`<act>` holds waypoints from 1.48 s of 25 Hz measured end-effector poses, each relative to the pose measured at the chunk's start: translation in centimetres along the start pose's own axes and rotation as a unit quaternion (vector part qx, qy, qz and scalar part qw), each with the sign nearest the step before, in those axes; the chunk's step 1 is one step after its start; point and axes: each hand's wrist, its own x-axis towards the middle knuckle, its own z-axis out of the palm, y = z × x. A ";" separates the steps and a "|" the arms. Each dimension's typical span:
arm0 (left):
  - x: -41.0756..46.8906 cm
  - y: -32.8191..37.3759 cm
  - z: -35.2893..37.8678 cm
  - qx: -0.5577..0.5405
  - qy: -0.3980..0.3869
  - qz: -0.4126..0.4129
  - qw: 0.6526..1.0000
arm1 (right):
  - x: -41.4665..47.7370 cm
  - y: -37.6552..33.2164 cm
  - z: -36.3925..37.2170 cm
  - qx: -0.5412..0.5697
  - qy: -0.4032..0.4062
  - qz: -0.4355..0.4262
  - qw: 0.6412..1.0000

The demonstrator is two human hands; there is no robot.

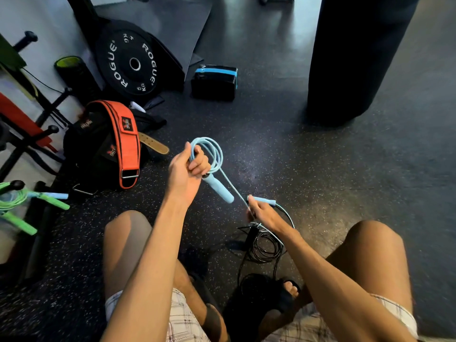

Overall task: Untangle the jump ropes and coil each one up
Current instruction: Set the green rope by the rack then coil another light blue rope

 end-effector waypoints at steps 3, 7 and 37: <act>0.6 0.1 -0.6 0.019 0.061 0.039 0.997 | -0.5 2.1 0.3 -0.064 -0.026 -0.003 0.998; 1.6 -0.8 -1.3 0.133 0.127 0.101 0.978 | -1.0 -0.6 -0.8 -0.051 -0.038 -0.044 0.997; 0.9 1.0 0.5 0.270 -0.138 -0.133 0.943 | -1.5 -17.1 -7.3 0.250 -0.001 -0.221 0.943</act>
